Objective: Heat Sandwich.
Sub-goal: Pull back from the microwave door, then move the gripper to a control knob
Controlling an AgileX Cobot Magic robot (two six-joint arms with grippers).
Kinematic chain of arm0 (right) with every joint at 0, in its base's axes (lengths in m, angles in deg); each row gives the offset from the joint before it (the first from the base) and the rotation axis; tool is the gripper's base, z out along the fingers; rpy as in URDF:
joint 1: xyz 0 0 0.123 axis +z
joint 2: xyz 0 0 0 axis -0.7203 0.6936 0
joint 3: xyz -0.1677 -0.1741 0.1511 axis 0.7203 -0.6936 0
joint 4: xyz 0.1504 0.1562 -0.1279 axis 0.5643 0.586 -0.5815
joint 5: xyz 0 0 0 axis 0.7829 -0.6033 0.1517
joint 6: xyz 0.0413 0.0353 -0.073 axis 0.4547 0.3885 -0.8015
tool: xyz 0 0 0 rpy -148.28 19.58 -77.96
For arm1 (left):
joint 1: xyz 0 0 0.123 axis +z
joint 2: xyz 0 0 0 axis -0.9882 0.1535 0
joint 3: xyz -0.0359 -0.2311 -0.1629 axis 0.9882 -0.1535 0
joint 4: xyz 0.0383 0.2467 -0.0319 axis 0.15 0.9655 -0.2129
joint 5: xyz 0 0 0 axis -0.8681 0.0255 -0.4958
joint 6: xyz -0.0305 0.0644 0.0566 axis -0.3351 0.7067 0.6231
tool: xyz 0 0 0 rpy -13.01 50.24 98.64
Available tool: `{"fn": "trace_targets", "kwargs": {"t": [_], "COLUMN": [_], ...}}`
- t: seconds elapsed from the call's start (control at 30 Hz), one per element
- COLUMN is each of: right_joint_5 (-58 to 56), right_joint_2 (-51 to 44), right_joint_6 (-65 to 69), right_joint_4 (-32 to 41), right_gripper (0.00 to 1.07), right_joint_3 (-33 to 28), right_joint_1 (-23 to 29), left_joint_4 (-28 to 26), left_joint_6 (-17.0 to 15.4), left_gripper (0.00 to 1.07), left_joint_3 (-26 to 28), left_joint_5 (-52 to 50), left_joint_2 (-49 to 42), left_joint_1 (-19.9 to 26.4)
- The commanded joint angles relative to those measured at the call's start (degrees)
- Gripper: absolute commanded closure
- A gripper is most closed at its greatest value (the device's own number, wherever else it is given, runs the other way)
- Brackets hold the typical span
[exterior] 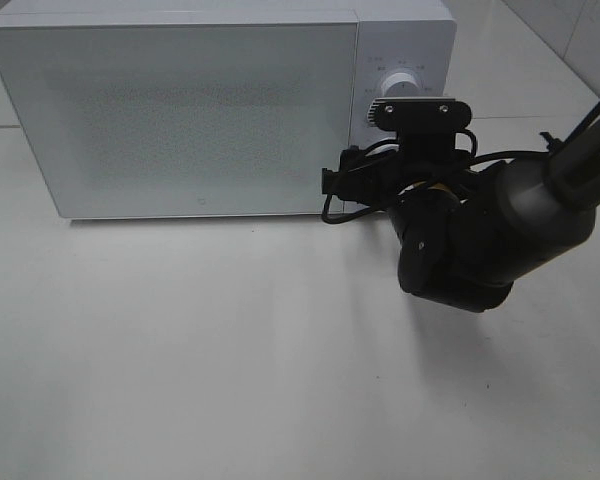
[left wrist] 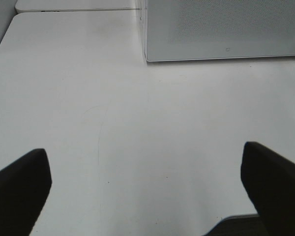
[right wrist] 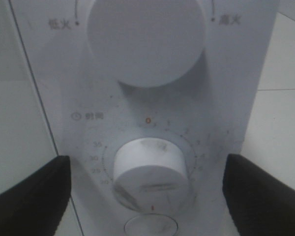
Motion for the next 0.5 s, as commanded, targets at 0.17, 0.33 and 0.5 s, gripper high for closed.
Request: {"fn": "trace_targets", "kwargs": {"t": [0.17,0.33,0.5], "right_joint_5": [0.5,2.8,4.5], "right_joint_2": [0.5,0.2,0.1], "right_joint_6": [1.0,1.0,1.0], "right_joint_4": [-1.1,-1.2,-1.3], "right_gripper": [0.31,0.32,0.38], "right_joint_3": [0.9,0.9,0.9], "right_joint_1": [-0.5,-0.5,-0.5], "left_joint_4": [-0.5,-0.5,-0.5], "left_joint_6": [-0.1,-0.1,-0.1], "left_gripper": [0.09,0.09,0.09], "left_joint_3": [0.0,0.0,0.0], "left_joint_5": [-0.3,-0.3,-0.3], "left_joint_2": [-1.3,-1.3,-1.3], "left_joint_1": [0.1,0.1,0.1]}}
